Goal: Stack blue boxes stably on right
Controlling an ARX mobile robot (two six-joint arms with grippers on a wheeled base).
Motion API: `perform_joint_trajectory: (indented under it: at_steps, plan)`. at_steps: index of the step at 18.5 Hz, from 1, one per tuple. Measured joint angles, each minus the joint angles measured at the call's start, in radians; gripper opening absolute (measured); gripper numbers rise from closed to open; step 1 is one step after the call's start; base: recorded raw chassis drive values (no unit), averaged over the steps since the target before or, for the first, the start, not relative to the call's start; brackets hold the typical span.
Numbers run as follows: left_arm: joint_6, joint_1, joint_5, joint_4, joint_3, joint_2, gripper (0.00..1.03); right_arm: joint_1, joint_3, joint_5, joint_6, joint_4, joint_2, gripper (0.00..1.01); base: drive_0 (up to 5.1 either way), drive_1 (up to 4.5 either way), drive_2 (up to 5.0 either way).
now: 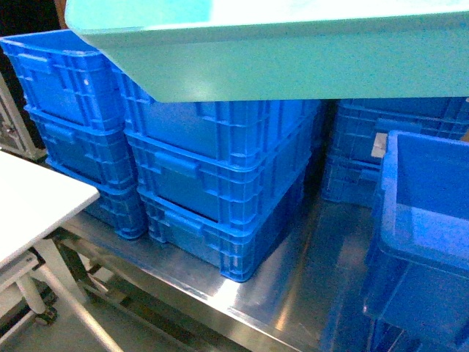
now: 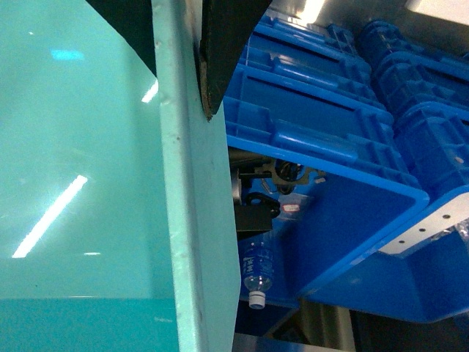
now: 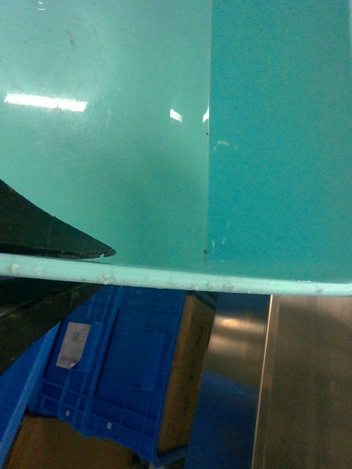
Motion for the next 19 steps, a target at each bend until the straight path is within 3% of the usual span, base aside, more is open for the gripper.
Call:
perform_joint_trajectory:
  at_steps: [19]
  plan:
    - [0.0,0.006,0.0,0.0,0.0,0.0,0.02,0.011,0.0,0.003,0.0,0.002,0.0,0.07,3.0,-5.52,-2.1]
